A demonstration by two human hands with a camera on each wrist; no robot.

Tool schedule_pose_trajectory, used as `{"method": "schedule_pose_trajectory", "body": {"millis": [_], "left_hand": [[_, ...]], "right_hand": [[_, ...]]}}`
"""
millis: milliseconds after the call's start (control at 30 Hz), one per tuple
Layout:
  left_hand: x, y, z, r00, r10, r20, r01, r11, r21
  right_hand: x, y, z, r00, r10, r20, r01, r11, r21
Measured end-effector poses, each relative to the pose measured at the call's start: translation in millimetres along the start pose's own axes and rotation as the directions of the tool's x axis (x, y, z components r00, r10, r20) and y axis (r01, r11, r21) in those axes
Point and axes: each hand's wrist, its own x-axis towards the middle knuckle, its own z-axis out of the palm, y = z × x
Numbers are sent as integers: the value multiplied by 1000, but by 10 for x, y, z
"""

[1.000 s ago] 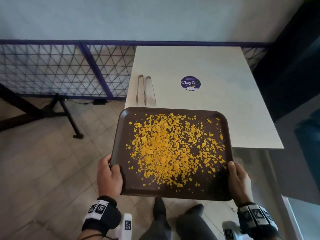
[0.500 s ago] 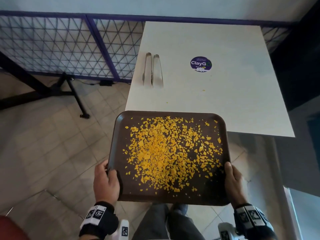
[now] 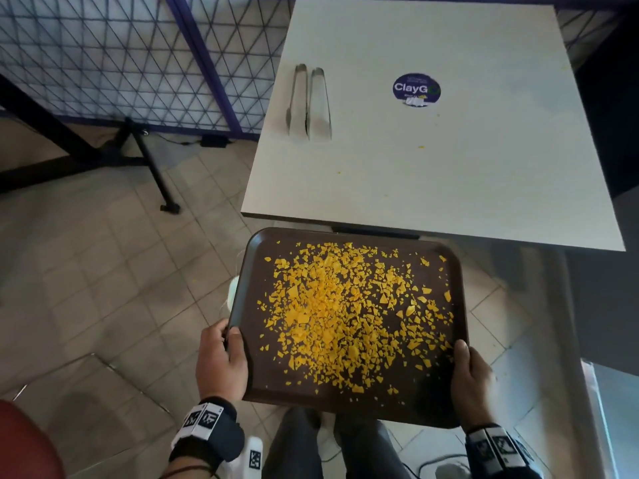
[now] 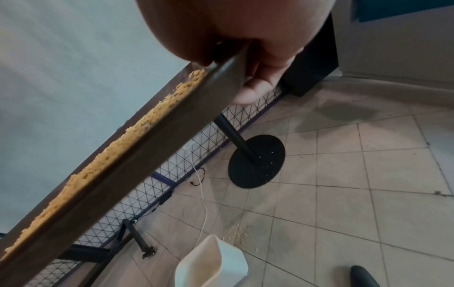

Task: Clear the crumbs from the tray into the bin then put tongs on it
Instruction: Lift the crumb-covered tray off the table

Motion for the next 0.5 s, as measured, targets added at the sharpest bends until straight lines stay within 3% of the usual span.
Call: {"method": "schedule_pose_trajectory", "body": {"millis": [267,500], "left_hand": [[321,-782,584,1000,-11,22,11,1000,13],[838,-1509,1318,998,42,-45,-41,999,24]], "right_hand": [[165,478,728,999,27,-20,-26,999,42],[786,1025,1693,1000,-21,-21,21,1000,6]]}}
